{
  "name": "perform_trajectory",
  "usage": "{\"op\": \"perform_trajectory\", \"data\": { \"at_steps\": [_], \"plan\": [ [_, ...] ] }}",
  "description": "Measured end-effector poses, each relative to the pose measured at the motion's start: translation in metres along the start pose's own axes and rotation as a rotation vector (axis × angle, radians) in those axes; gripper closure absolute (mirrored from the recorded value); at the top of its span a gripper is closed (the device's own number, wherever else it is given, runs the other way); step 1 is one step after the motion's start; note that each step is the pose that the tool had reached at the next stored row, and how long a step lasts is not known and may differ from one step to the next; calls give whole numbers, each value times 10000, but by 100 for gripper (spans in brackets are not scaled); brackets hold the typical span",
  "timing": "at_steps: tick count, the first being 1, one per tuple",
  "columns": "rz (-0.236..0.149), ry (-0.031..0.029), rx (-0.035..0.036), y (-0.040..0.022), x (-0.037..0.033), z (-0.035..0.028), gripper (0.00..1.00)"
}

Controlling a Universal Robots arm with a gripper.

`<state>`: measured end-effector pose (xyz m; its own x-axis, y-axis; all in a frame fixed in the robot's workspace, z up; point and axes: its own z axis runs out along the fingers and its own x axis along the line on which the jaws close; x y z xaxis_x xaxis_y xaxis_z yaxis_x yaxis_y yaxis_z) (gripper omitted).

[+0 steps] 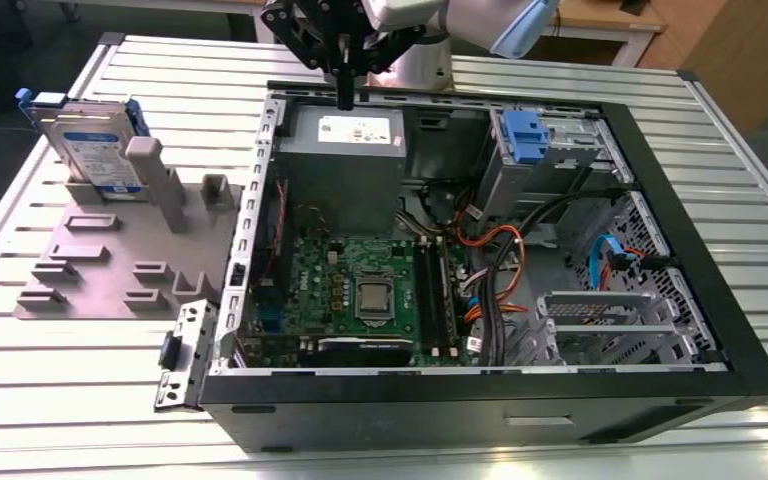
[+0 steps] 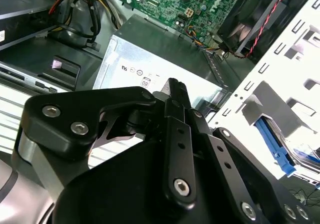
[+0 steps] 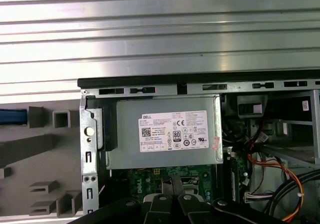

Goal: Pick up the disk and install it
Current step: 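Reach for the disk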

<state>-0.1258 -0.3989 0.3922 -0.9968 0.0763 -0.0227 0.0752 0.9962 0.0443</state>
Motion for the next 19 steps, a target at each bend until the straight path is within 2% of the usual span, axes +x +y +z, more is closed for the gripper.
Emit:
{"op": "perform_trajectory", "data": {
  "at_steps": [19],
  "plan": [
    [-1,8,1,-6,75,8,89]
  ]
}}
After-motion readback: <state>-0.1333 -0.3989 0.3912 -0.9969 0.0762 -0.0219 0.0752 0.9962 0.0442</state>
